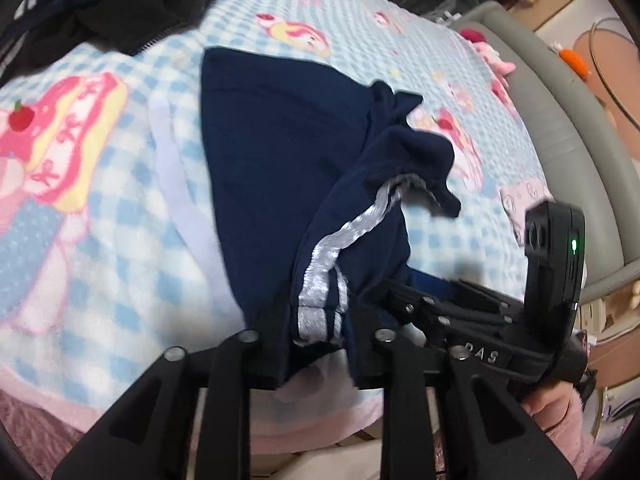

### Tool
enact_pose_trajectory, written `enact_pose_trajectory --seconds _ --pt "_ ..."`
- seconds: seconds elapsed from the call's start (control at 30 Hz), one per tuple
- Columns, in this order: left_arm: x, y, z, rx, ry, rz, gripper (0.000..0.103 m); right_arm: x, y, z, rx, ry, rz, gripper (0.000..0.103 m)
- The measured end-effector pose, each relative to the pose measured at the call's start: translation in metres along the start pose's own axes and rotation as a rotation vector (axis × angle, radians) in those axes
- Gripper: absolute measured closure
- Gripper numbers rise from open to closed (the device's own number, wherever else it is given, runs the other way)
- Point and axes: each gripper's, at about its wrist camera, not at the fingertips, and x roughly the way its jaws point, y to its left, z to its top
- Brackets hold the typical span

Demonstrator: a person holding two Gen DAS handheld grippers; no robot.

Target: Fold clothes

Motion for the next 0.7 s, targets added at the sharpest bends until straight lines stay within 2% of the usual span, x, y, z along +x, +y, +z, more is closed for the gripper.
enact_pose_trajectory --seconds 0.07,0.1,0.2,0.3,0.4,0.47,0.53,0.57,0.63,0.7 --pt "-0.009 0.004 0.005 -0.009 -0.036 -0.01 0.054 -0.008 0.001 -0.001 -0.011 -0.014 -0.026 0.048" --pt "-0.008 0.007 0.008 -0.014 -0.035 -0.013 0.052 -0.011 0.0 -0.002 -0.015 -0.023 -0.04 0.048" --pt "0.004 0.013 0.012 -0.02 0.003 -0.007 0.051 -0.009 -0.006 0.001 0.026 -0.027 0.015 0.046" --pt "0.028 0.019 0.006 -0.024 0.073 0.016 0.051 0.003 -0.009 0.005 0.034 -0.005 0.075 0.037" --pt "0.031 0.023 0.003 -0.049 0.07 0.022 0.051 0.011 -0.005 0.008 -0.008 0.014 0.083 0.034" --pt "0.028 0.024 0.003 -0.067 0.057 0.021 0.051 0.009 -0.003 0.011 -0.012 0.0 0.079 0.042" --pt "0.026 0.026 0.002 -0.085 0.044 0.021 0.051 0.006 -0.006 0.01 -0.006 -0.016 0.074 0.057" --pt "0.025 0.026 0.002 -0.088 0.042 0.02 0.052 0.005 -0.009 0.008 -0.002 -0.02 0.062 0.06" --pt "0.026 0.02 -0.001 -0.058 0.057 0.016 0.055 0.002 -0.014 0.005 0.005 -0.029 0.038 0.071" --pt "0.028 0.014 -0.003 -0.028 0.072 0.012 0.059 -0.004 -0.017 0.0 0.004 -0.041 0.002 0.076"
